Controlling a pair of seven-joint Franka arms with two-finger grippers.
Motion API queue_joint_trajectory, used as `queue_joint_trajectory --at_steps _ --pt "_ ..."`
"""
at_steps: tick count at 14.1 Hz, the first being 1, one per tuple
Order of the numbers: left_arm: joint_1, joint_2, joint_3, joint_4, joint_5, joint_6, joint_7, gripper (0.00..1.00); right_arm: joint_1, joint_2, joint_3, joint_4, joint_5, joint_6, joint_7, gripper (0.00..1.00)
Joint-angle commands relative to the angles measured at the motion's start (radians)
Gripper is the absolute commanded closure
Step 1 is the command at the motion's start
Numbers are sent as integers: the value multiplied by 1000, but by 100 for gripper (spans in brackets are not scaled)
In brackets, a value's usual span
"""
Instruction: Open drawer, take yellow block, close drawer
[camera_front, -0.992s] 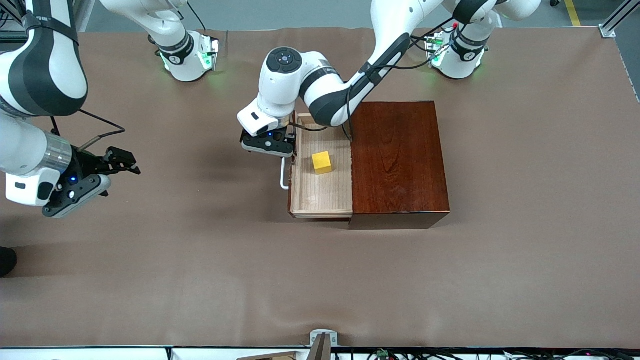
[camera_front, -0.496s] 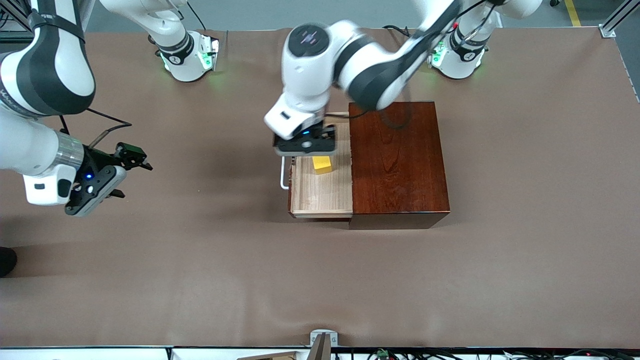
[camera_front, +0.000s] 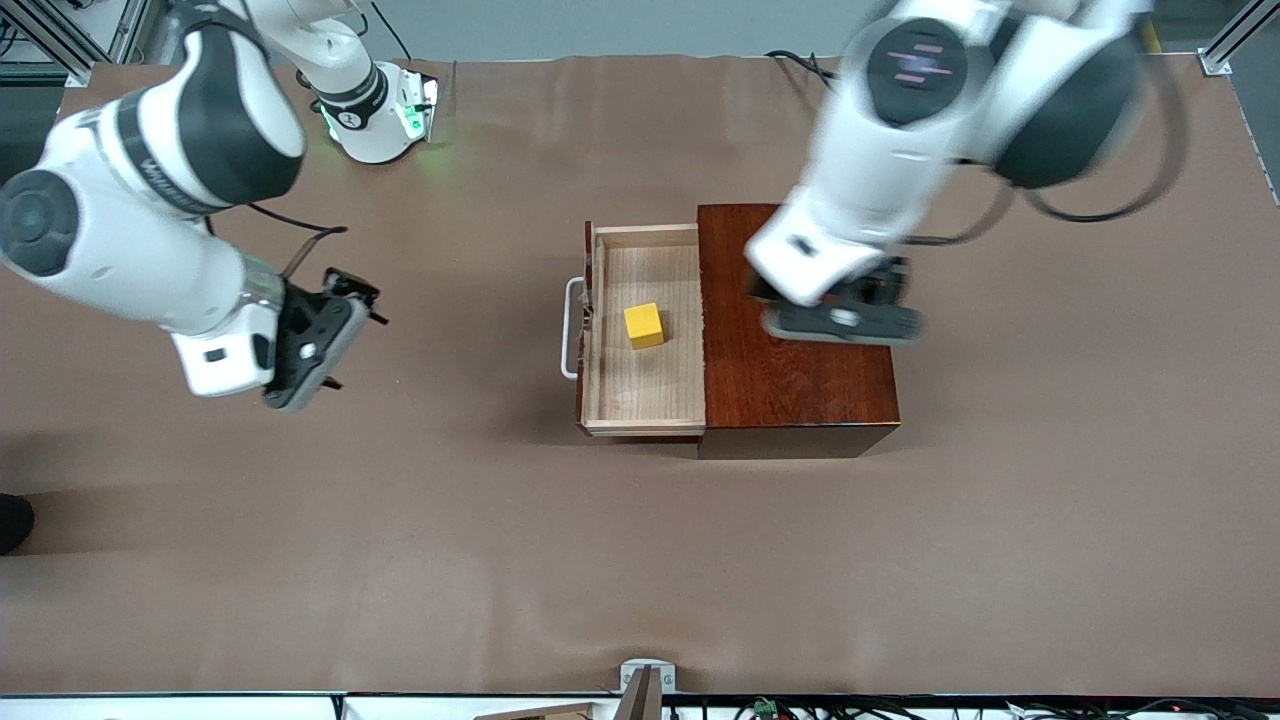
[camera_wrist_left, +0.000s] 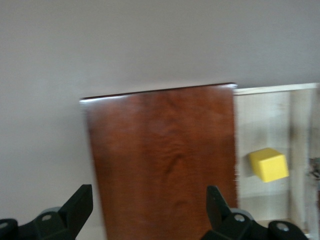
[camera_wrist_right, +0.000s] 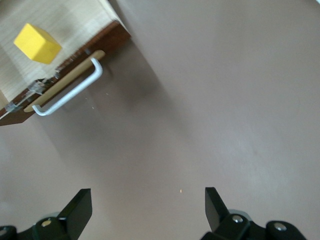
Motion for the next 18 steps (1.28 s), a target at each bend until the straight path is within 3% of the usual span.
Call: queue_joint_trajectory --at_steps 1,5,9,12,14,18 --pt "80 -141 -13 -150 -50 -1 18 0 62 12 -12 0 5 34 -41 0" --pt "207 -284 -13 -293 -106 1 84 0 170 55 -13 4 -27 77 -41 0" --pt "331 -345 -1 -356 -109 1 243 0 290 107 -12 7 -39 167 -42 0" --pt "292 -353 115 -359 -110 -1 296 0 369 147 -13 10 -56 236 -33 0" --pt "243 -353 217 -359 -110 1 354 0 431 176 -13 15 -138 267 -30 0" --pt "243 -353 229 -351 -109 1 382 0 461 227 -12 16 -131 344 -28 0"
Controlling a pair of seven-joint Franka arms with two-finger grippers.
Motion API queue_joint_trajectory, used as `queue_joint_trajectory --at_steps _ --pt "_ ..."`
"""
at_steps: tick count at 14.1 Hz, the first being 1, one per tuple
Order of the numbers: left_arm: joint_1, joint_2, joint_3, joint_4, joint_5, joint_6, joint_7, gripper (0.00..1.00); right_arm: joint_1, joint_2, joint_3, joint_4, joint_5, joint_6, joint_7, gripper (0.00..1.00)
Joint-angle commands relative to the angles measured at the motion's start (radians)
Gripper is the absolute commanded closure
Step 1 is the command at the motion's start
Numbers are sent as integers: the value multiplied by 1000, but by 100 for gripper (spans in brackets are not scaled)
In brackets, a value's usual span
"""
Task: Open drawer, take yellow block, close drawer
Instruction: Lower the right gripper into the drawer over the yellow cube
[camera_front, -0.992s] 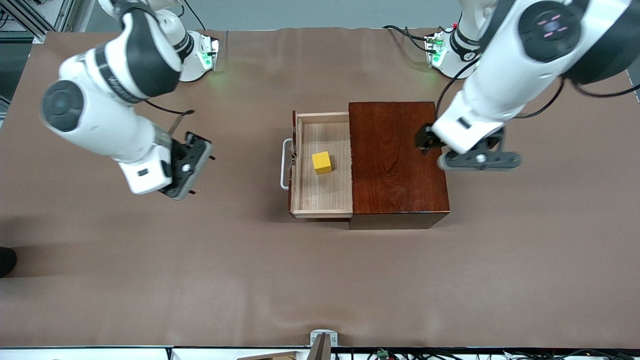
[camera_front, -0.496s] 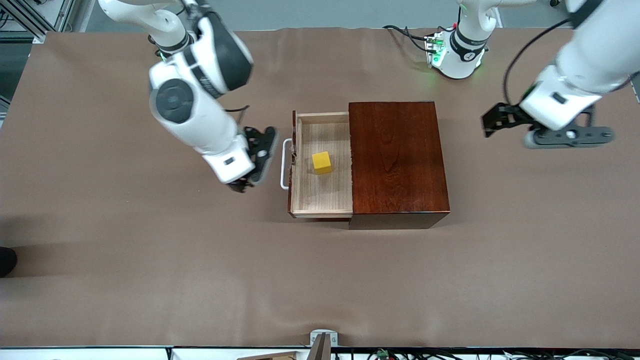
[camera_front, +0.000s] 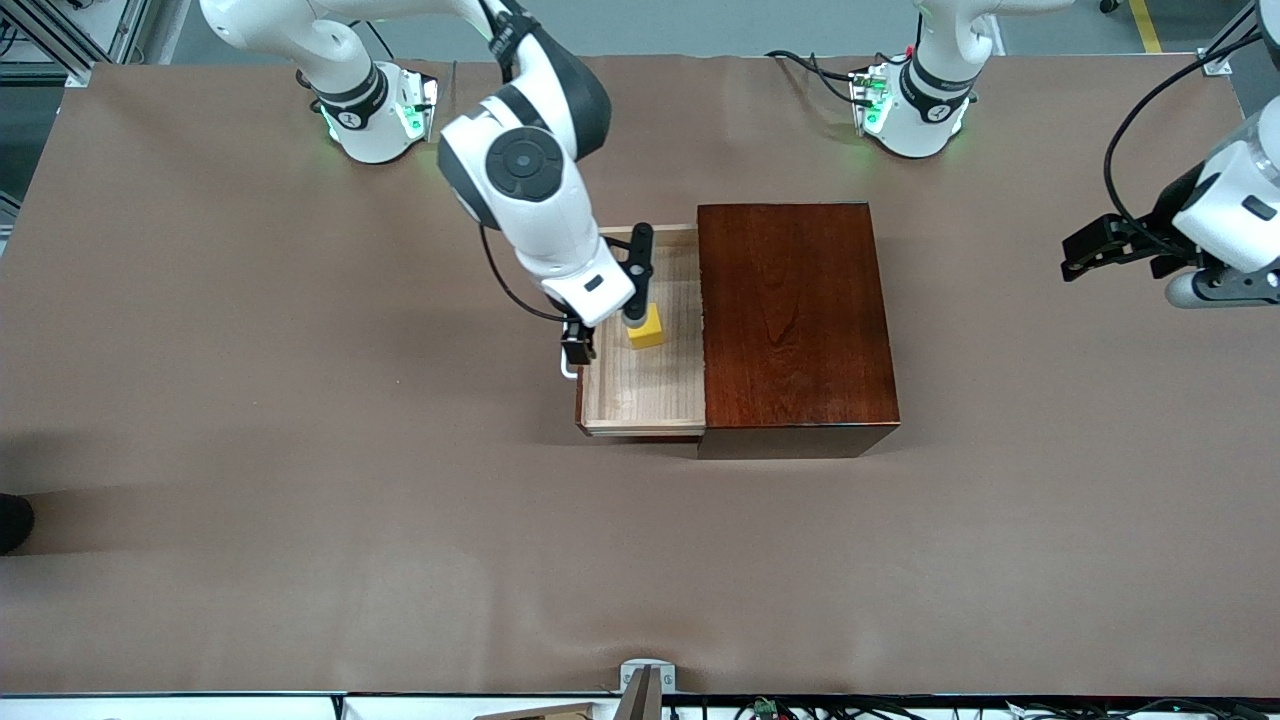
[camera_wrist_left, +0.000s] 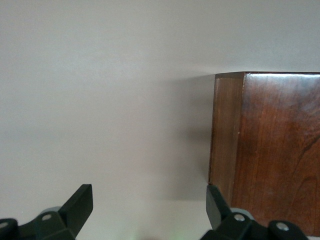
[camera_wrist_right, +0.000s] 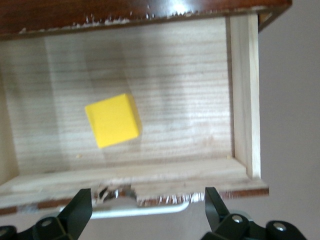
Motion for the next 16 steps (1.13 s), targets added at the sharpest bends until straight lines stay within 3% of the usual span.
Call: queue_joint_trajectory --at_steps 1,8,16 --pt "-16 -29 3 -20 -19 9 19 0 33 40 -11 17 -6 31 8 0" --pt "-19 -25 3 -12 -11 14 23 0 114 87 -12 17 -22 74 156 0" --pt "-12 -2 11 11 -9 20 141 0 135 126 -12 15 -70 117 163 0"
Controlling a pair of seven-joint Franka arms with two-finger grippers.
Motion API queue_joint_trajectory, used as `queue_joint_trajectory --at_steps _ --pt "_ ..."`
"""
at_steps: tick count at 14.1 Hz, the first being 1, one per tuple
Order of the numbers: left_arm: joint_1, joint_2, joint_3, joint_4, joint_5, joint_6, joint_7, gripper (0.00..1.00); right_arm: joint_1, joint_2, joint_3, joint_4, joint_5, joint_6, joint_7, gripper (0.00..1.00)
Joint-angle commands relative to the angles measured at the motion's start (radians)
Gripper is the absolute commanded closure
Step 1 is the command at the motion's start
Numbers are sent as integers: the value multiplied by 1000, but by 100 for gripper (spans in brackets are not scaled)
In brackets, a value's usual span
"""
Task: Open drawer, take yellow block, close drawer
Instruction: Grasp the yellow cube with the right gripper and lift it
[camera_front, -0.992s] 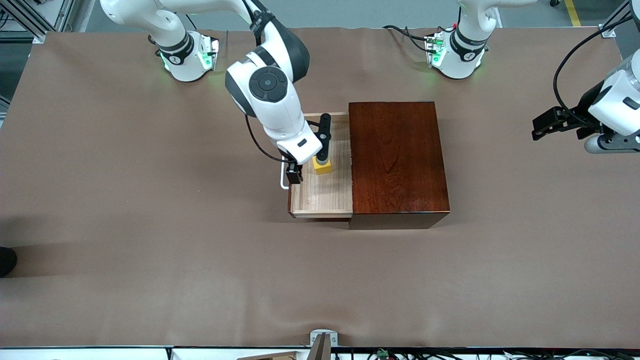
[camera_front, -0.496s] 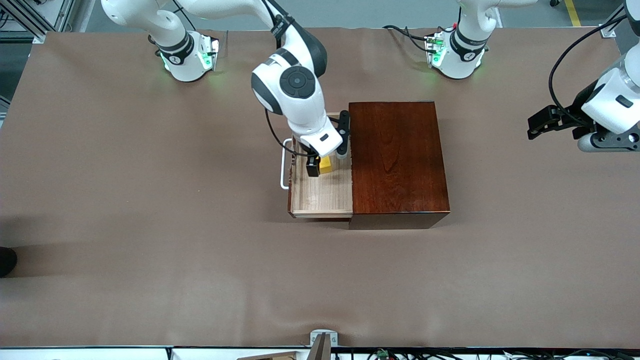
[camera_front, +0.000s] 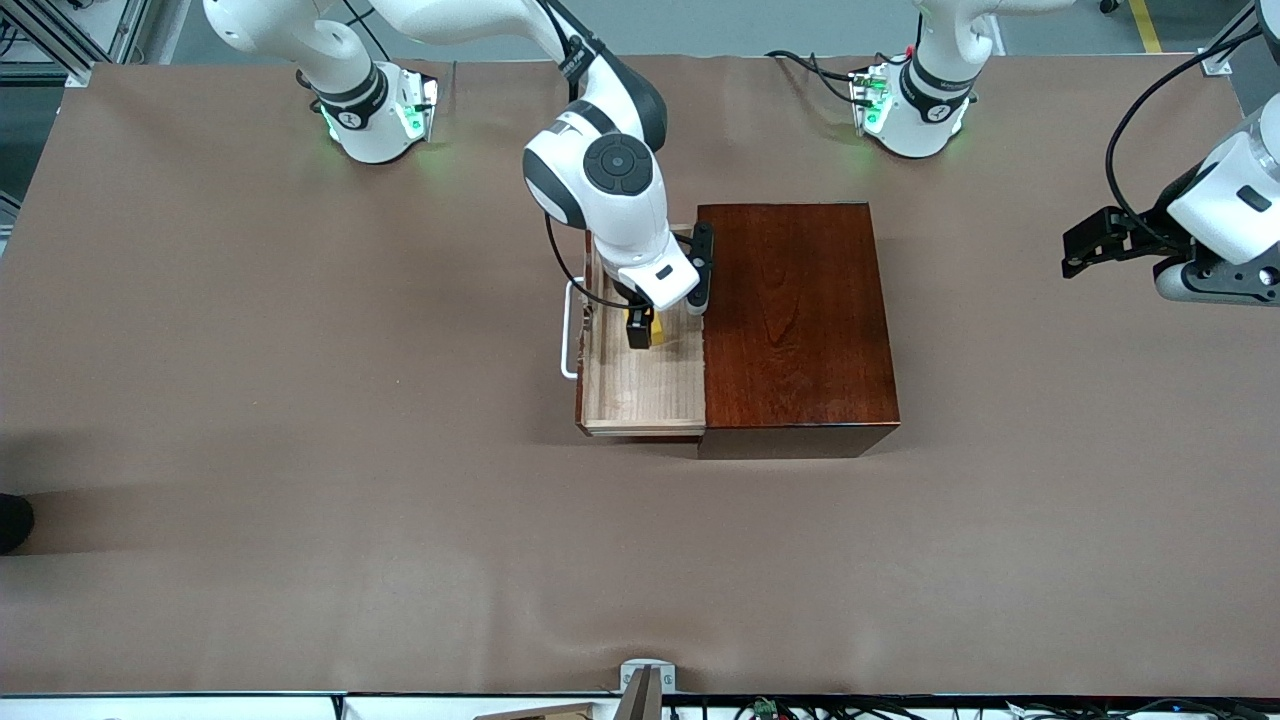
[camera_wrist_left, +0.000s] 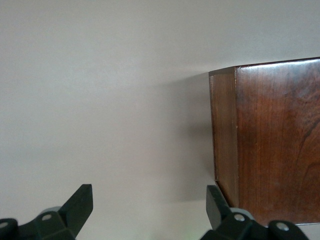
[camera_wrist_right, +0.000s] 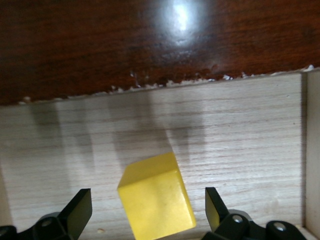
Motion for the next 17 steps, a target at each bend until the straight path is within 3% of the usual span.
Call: queue_joint_trajectory --at_steps 1,8,9,10,11,17 --pt "-1 12 3 21 -8 6 24 0 14 13 -10 14 -45 6 21 0" --pt "0 19 1 29 -8 23 23 0 16 29 -10 13 -53 9 21 0" --pt "0 19 1 29 -8 23 23 0 26 29 -10 11 -53 8 35 46" --pt "0 21 1 29 -8 25 23 0 31 29 -10 10 -56 7 64 80" --pt "0 21 1 27 -8 32 23 0 31 29 -10 10 -56 7 69 100" --pt "0 21 1 27 -8 35 21 0 30 21 -13 20 -67 -3 66 100"
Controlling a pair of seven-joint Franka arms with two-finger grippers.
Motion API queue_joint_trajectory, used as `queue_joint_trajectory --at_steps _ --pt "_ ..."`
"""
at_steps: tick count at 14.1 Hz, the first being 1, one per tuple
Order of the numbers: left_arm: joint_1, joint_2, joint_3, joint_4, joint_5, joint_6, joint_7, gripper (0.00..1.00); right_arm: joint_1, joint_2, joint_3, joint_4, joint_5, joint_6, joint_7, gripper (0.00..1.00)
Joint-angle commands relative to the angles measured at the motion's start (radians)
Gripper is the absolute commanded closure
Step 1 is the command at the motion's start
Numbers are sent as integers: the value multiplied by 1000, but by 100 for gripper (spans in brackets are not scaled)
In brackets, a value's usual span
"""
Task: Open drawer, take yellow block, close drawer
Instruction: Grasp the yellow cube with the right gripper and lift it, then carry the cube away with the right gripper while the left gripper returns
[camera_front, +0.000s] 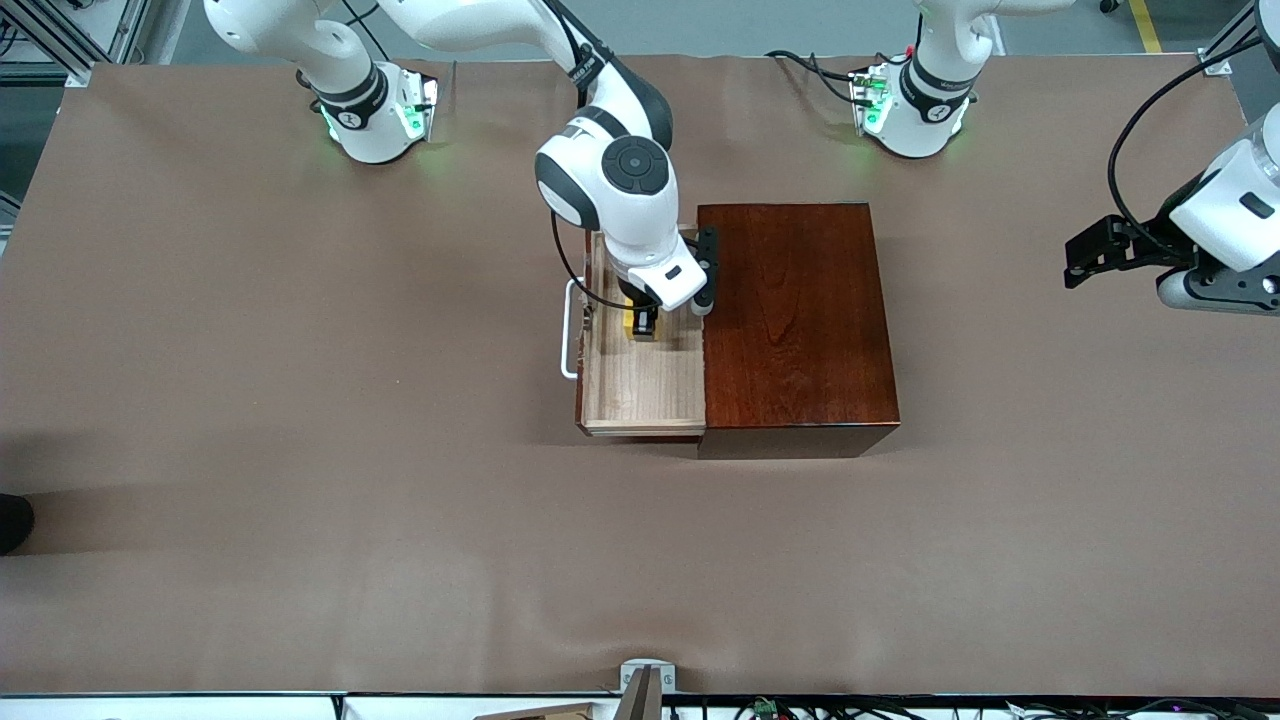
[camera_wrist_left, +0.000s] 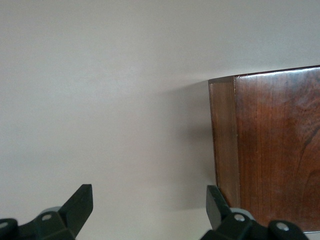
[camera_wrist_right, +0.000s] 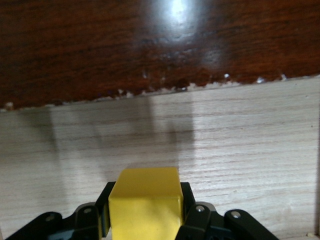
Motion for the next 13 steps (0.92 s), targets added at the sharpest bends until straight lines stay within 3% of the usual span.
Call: queue_joint_trajectory --at_steps 1,7,13 --pt "-1 7 1 20 -8 4 16 0 8 -5 -10 26 -42 -12 27 100" --pt "-4 9 0 19 -8 4 9 0 -18 -16 -13 120 -30 -145 35 100" --pt "-12 7 -4 20 -14 4 3 0 -116 -155 -12 115 -7 -285 174 100"
